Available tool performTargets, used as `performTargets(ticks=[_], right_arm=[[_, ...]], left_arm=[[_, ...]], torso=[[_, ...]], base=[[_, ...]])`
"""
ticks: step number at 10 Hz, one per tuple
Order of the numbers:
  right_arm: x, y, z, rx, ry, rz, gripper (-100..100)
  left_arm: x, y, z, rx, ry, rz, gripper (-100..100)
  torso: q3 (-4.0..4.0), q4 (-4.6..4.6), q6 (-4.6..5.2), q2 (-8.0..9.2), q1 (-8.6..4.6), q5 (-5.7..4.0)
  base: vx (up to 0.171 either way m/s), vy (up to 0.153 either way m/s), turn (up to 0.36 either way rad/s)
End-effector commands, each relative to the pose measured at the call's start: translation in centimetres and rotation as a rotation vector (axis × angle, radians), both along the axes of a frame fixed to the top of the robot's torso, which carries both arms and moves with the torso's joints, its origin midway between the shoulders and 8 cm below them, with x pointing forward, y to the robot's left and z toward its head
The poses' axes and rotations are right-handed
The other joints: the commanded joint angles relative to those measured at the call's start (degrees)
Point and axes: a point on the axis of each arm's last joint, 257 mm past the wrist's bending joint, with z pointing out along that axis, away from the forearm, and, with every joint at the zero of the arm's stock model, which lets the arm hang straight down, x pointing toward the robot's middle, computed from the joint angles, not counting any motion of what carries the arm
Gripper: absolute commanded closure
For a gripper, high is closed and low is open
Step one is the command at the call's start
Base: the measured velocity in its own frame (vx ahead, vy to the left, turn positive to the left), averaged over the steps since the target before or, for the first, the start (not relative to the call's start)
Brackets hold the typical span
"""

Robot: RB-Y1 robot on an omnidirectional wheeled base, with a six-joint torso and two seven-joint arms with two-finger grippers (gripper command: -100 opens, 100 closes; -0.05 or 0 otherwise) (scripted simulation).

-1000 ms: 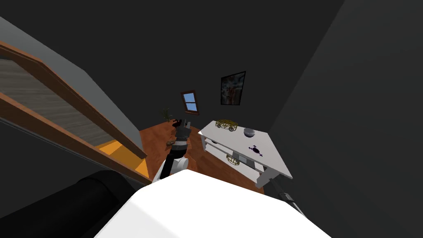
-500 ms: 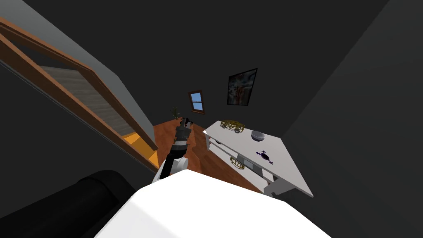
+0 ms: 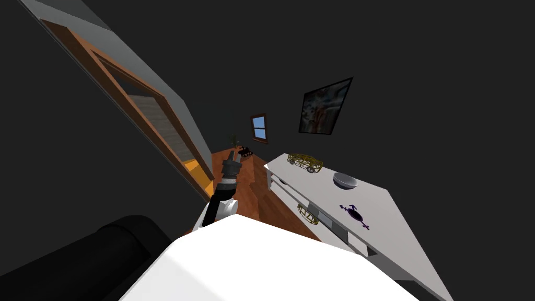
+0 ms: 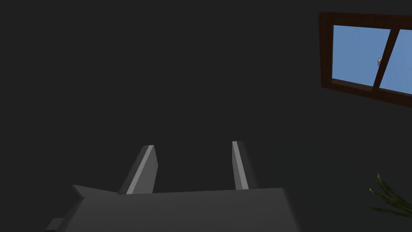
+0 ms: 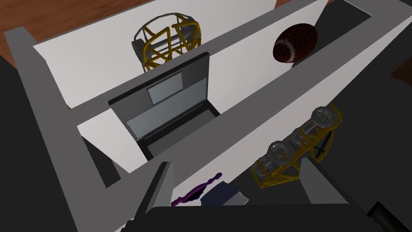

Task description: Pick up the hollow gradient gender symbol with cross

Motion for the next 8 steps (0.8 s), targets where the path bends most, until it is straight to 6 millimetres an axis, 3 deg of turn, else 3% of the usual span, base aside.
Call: performTargets(ticks=[1, 3, 4, 6, 7, 8], right_arm=[[-0.7, -0.4, -0.5, -0.003, 0.013, -0.003, -100], [-5.9, -1.4, -3.1, -0.03, 0.142, 0.025, -100], [-6.5, -1.8, -3.4, -0.035, 0.155, 0.02, -100], [-12.1, -3.1, -5.2, -0.063, 0.283, 0.05, -100], [-12.8, -3.5, -5.4, -0.069, 0.298, 0.044, -100], [-15.9, -4.4, -5.9, -0.085, 0.364, 0.059, -100]], left_arm=[[0.0, 0.0, 0.0, 0.0, 0.0, 0.0, 0], [0.0, 0.0, 0.0, 0.0, 0.0, 0.0, 0], [0.0, 0.0, 0.0, 0.0, 0.0, 0.0, 0], [0.0, 0.0, 0.0, 0.0, 0.0, 0.0, 0], [0.0, 0.0, 0.0, 0.0, 0.0, 0.0, 0], [0.0, 0.0, 0.0, 0.0, 0.0, 0.0, 0]], torso=[[0.0, 0.0, 0.0, 0.0, 0.0, 0.0], [0.02, 0.02, -0.06, 0.03, 0.04, 0.02], [-0.03, 0.0, -0.06, -0.06, -0.06, 0.0], [-0.04, -0.01, -0.08, -0.09, -0.07, -0.01], [-0.06, -0.02, -0.04, -0.11, -0.1, -0.01], [-0.06, -0.02, -0.01, -0.11, -0.08, -0.01]], base=[[0.0, 0.001, -0.02], [0.032, -0.02, 0.368], [0.042, -0.04, 0.279], [0.047, -0.039, 0.457], [0.04, -0.042, 0.204], [0.039, -0.025, 0.484]])
